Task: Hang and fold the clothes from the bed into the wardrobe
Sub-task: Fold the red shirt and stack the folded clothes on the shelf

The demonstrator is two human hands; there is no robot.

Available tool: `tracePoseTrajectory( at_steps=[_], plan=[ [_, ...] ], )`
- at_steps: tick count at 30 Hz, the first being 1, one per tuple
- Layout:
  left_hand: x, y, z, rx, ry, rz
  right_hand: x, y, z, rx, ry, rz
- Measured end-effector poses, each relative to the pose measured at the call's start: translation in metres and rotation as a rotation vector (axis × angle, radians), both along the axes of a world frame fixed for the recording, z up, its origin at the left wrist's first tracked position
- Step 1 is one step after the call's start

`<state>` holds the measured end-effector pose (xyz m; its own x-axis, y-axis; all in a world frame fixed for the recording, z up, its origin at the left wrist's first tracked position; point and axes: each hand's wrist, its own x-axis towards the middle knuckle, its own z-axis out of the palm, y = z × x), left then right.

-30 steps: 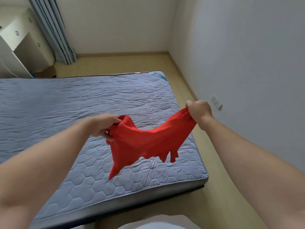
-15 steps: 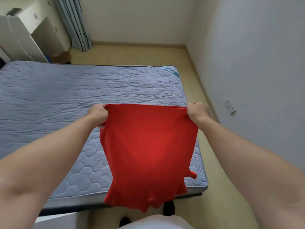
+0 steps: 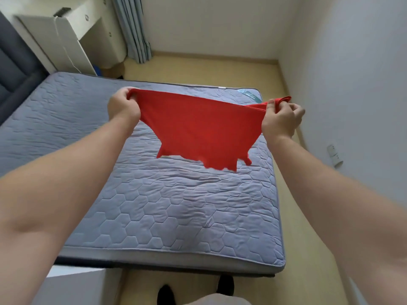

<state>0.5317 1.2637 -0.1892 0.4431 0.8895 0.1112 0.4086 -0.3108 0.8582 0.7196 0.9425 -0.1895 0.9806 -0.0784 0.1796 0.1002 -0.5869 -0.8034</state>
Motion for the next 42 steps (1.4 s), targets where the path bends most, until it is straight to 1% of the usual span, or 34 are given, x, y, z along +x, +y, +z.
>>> tracePoseTrajectory(
  at_steps=[2,5,7,9,12,14,17,20,23,25,30,33,35,38,40,42],
  plan=[
    [-0.011,-0.006,-0.004,0.063,0.014,-0.062,-0.003,-0.001,-0.008,0.036,0.007,-0.018],
    [-0.034,-0.019,-0.032,0.136,0.148,-0.147,-0.01,-0.012,-0.039,0.058,0.1,-0.049],
    [-0.05,-0.029,-0.059,0.188,0.269,-0.219,-0.014,-0.019,-0.071,0.056,0.23,-0.034],
    [-0.062,-0.037,-0.092,0.257,0.374,-0.339,-0.017,-0.026,-0.109,0.053,0.393,-0.045],
    [-0.074,-0.049,-0.159,0.278,0.517,-0.524,-0.028,-0.036,-0.172,0.044,0.566,-0.091],
    [-0.077,-0.055,-0.212,0.236,0.687,-0.589,-0.033,-0.041,-0.225,0.044,0.64,-0.132],
    [-0.091,-0.068,-0.298,0.21,0.901,-0.707,-0.047,-0.053,-0.313,0.098,0.763,-0.253],
    [-0.109,-0.083,-0.376,0.195,1.047,-0.847,-0.067,-0.074,-0.394,0.138,0.846,-0.403],
    [-0.132,-0.107,-0.447,0.197,1.241,-1.029,-0.101,-0.104,-0.473,0.07,0.973,-0.456],
    [-0.147,-0.124,-0.479,0.246,1.338,-1.096,-0.126,-0.123,-0.51,0.055,1.057,-0.482],
    [-0.178,-0.14,-0.526,0.245,1.449,-1.114,-0.173,-0.139,-0.564,-0.036,1.144,-0.503],
    [-0.19,-0.147,-0.537,0.208,1.544,-1.128,-0.198,-0.147,-0.584,-0.036,1.206,-0.536],
    [-0.197,-0.153,-0.543,0.199,1.573,-1.124,-0.213,-0.152,-0.594,-0.052,1.244,-0.532],
    [-0.206,-0.16,-0.551,0.25,1.589,-1.106,-0.227,-0.155,-0.599,-0.067,1.274,-0.486],
    [-0.211,-0.163,-0.555,0.311,1.601,-1.113,-0.231,-0.156,-0.6,-0.101,1.35,-0.442],
    [-0.216,-0.164,-0.559,0.329,1.62,-1.13,-0.231,-0.159,-0.598,-0.166,1.472,-0.389]
  ],
)
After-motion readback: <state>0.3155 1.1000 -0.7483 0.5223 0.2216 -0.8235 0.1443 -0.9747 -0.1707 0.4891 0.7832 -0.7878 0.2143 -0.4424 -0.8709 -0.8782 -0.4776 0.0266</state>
